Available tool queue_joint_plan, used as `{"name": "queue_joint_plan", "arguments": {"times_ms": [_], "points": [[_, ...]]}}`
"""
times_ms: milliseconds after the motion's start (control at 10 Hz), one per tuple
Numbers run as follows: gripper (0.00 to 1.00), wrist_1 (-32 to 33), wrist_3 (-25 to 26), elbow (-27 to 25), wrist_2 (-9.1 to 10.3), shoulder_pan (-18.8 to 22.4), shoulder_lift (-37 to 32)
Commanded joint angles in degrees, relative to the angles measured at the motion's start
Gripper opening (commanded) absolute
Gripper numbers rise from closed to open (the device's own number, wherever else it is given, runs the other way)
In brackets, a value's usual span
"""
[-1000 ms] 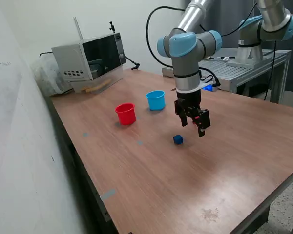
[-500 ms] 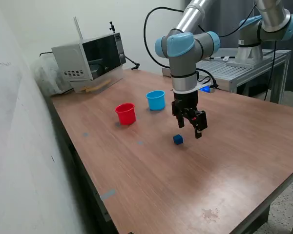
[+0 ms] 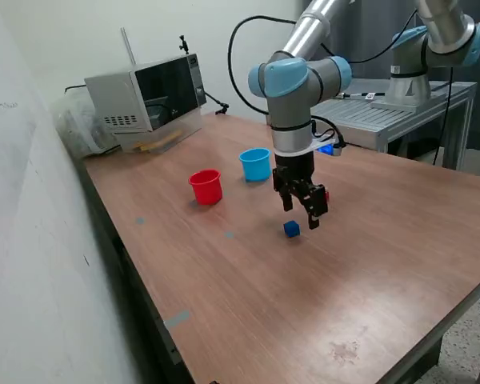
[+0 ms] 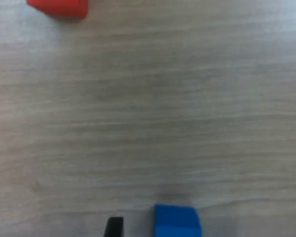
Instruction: Place red objects in the red bin, and blue objects in the blue bin.
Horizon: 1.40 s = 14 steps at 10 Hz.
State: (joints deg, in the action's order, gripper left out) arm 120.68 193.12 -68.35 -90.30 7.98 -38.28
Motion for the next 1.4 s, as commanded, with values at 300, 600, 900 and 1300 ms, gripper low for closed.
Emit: {"name": "queue_joint_plan", "arguments": {"times_ms": [300, 600, 900, 1300], "points": [[1.0, 0.35, -0.46, 2.52, -1.98, -1.03, 2.5], [1.0, 0.26, -0.55, 2.43, -2.16, -1.21, 2.5], [1.0, 0.26, -0.47, 2.35, -2.07, -1.13, 2.59], [1.0, 0.0, -0.46, 2.17, -1.98, -0.86, 2.5]]}}
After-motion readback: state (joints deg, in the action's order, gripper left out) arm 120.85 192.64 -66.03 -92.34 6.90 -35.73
